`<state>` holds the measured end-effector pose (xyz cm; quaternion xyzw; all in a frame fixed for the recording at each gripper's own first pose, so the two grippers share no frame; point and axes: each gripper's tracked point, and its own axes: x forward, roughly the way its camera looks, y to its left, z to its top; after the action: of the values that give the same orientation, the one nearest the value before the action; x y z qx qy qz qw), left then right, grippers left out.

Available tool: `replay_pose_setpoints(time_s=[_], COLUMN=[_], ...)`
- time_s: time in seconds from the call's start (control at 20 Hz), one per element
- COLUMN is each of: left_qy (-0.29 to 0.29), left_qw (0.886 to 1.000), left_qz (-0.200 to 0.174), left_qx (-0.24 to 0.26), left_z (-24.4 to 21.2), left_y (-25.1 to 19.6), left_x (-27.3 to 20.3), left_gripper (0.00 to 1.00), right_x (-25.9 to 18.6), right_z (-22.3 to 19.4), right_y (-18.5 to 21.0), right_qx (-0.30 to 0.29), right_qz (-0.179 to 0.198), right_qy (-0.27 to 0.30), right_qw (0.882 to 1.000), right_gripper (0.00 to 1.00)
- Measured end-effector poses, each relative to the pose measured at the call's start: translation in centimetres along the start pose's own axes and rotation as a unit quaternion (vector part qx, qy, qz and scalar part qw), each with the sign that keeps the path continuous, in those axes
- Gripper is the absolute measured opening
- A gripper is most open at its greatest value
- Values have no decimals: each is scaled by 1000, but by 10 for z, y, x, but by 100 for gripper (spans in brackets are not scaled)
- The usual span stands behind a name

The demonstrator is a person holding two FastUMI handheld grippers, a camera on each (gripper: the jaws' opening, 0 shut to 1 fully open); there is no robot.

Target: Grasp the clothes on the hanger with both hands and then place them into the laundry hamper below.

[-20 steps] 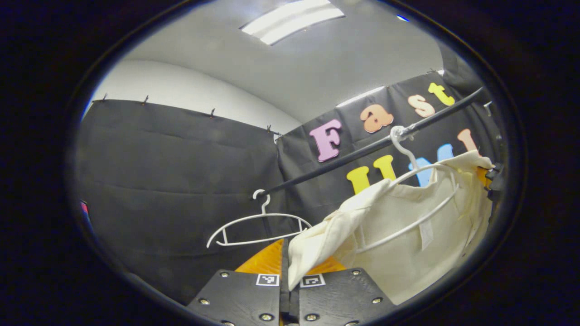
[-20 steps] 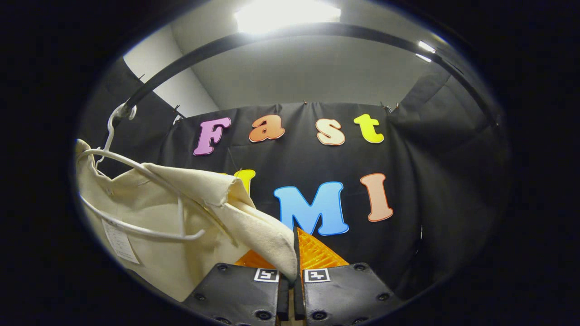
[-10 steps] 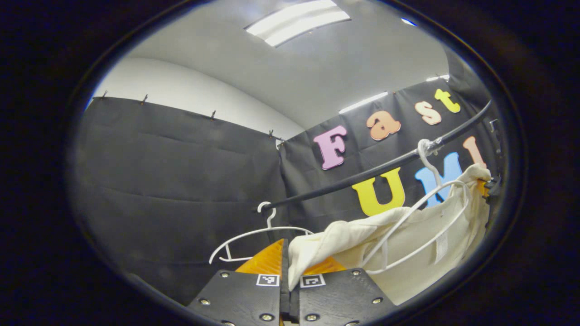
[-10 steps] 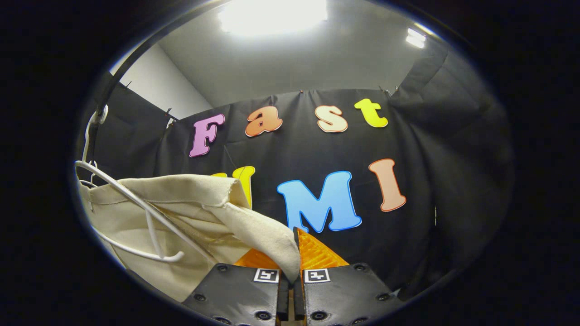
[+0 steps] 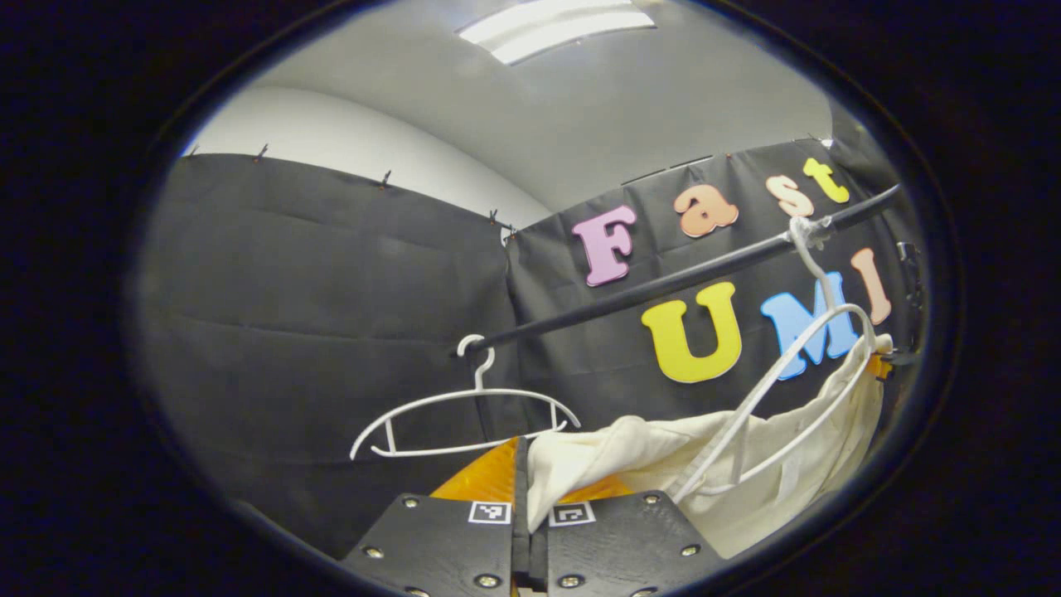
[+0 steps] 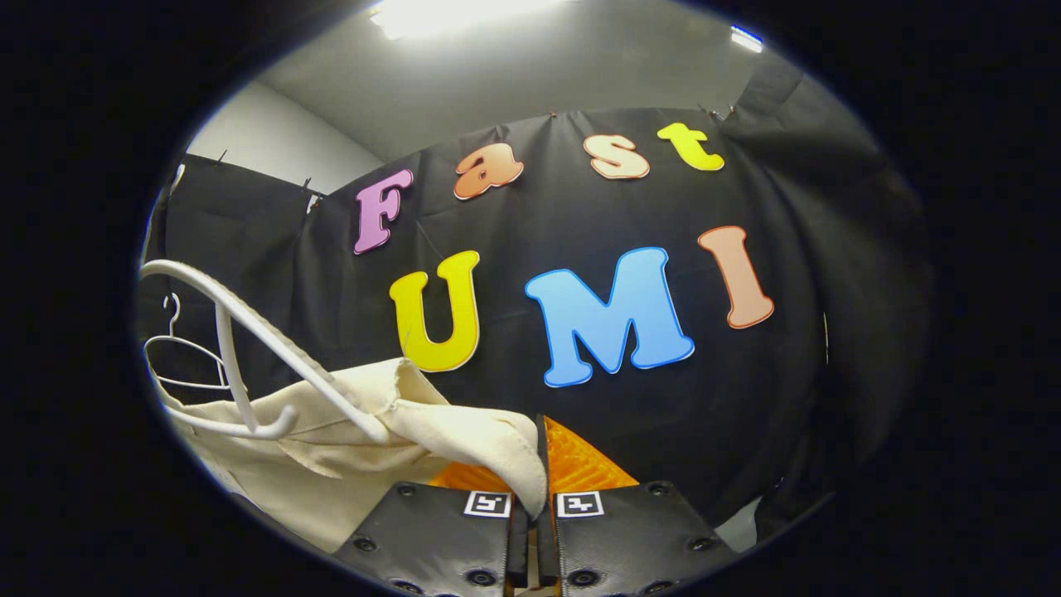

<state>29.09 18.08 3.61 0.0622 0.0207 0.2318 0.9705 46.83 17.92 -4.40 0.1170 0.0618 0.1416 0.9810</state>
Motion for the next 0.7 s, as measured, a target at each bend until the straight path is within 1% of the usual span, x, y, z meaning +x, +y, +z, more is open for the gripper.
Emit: replay_pose_setpoints(time_s=[0.2, 0.4, 0.55, 0.6, 0.65, 0.7], left_qy=[19, 32, 42, 41, 40, 36], left_qw=[1000, 999, 998, 998, 997, 997], left_qz=[0, -13, -33, -44, -56, -71], left_qx=[1, -9, -17, -18, -18, -17], left_z=[-24, -47, -60, -61, -63, -64], left_y=[-2, 5, 3, 0, -4, -8], left_x=[-6, -25, -36, -40, -45, -52], left_gripper=[1, 1, 2, 2, 2, 2], right_x=[-14, -50, -85, -95, -108, -119], right_z=[-21, -36, -43, -44, -46, -47], right_y=[0, 0, -1, 1, 2, 2], right_qx=[-2, -10, -13, -11, -10, -8], right_qz=[4, 2, -9, -12, -15, -19], right_qy=[20, 28, 28, 30, 32, 33], right_qw=[1000, 1000, 999, 999, 999, 999], right_gripper=[6, 6, 6, 10, 6, 10])
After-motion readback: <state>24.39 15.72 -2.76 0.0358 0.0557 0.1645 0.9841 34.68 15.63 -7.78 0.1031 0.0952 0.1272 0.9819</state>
